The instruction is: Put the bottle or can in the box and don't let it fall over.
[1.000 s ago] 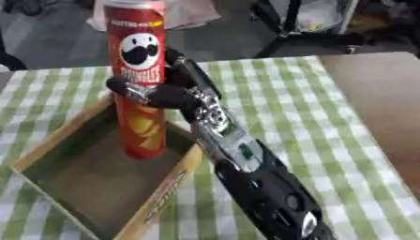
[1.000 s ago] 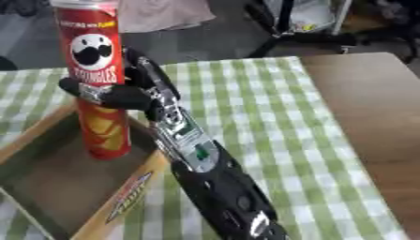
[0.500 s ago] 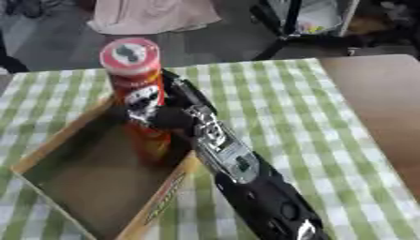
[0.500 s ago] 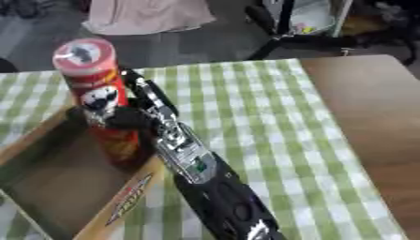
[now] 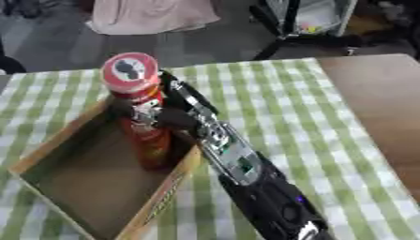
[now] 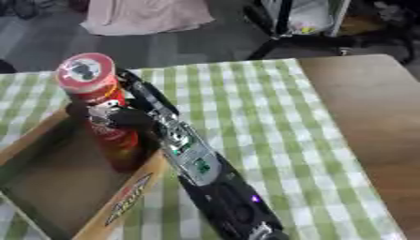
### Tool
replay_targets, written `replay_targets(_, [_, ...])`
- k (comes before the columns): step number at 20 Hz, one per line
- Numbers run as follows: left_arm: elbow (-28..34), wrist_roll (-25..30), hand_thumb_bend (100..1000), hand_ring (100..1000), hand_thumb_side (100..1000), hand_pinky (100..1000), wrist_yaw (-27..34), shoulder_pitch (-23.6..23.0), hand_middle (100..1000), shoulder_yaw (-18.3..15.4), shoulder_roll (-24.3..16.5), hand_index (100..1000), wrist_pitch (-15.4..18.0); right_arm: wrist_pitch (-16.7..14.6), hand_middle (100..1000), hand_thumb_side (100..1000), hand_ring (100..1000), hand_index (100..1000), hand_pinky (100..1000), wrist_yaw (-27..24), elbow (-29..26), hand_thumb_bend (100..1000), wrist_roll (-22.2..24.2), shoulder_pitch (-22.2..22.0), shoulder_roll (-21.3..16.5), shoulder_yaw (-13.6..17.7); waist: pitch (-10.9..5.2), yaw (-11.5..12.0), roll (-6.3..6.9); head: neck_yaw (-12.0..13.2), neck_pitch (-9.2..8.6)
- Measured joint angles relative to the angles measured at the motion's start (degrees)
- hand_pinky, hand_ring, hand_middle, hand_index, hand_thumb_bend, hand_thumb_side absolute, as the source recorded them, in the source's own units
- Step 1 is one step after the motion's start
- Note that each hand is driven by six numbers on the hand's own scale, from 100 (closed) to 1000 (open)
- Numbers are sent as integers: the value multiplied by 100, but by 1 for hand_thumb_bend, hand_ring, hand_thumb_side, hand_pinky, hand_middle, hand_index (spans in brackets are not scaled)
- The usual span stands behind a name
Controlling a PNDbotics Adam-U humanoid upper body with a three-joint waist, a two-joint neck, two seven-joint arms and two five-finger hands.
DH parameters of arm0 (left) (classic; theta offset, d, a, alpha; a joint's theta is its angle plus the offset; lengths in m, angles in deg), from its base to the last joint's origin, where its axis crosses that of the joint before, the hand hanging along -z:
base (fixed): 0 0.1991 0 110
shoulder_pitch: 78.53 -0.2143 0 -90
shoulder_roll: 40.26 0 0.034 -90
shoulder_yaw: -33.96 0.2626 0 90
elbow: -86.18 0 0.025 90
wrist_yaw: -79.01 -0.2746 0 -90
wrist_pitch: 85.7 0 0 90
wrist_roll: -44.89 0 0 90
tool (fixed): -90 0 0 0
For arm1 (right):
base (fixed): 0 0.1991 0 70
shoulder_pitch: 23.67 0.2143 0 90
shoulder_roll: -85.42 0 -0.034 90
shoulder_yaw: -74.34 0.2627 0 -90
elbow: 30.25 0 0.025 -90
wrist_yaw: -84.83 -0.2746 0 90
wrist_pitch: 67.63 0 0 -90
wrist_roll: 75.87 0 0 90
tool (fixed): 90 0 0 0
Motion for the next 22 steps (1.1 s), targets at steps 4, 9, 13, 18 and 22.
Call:
replay_targets(4, [0, -1, 110, 637, 853, 1000, 0, -12, 662, 0, 0, 765, 0, 126, 1000, 374, 1000, 961, 762, 0, -330, 777, -95, 30, -90, 108, -1, -19, 15, 20, 1])
replay_targets(9, [0, -15, 109, 635, 852, 1000, -1, -25, 661, -2, -1, 765, 2, 276, 1000, 307, 1000, 953, 746, -88, -835, 778, -352, 116, -279, 324, -8, -50, 26, 45, 3])
replay_targets(13, [-1, -41, 109, 634, 852, 1000, -1, -51, 661, -5, -1, 765, -1, 400, 1000, 260, 1000, 928, 721, -203, -1287, 766, -574, 220, -545, 532, -42, -103, 40, 63, 6])
replay_targets(18, [-3, -69, 108, 633, 851, 1000, -6, -107, 660, -38, -4, 766, -3, 561, 1000, 233, 1000, 870, 678, -414, -1748, 766, -832, 256, -1045, 766, -66, -191, 65, 125, 16])
replay_targets(22, [-7, -100, 106, 632, 849, 1000, -11, -152, 660, -70, -5, 765, 2, 606, 1000, 227, 1000, 857, 662, -699, -1959, 757, -963, 195, -1501, 962, -92, -258, 91, 179, 38])
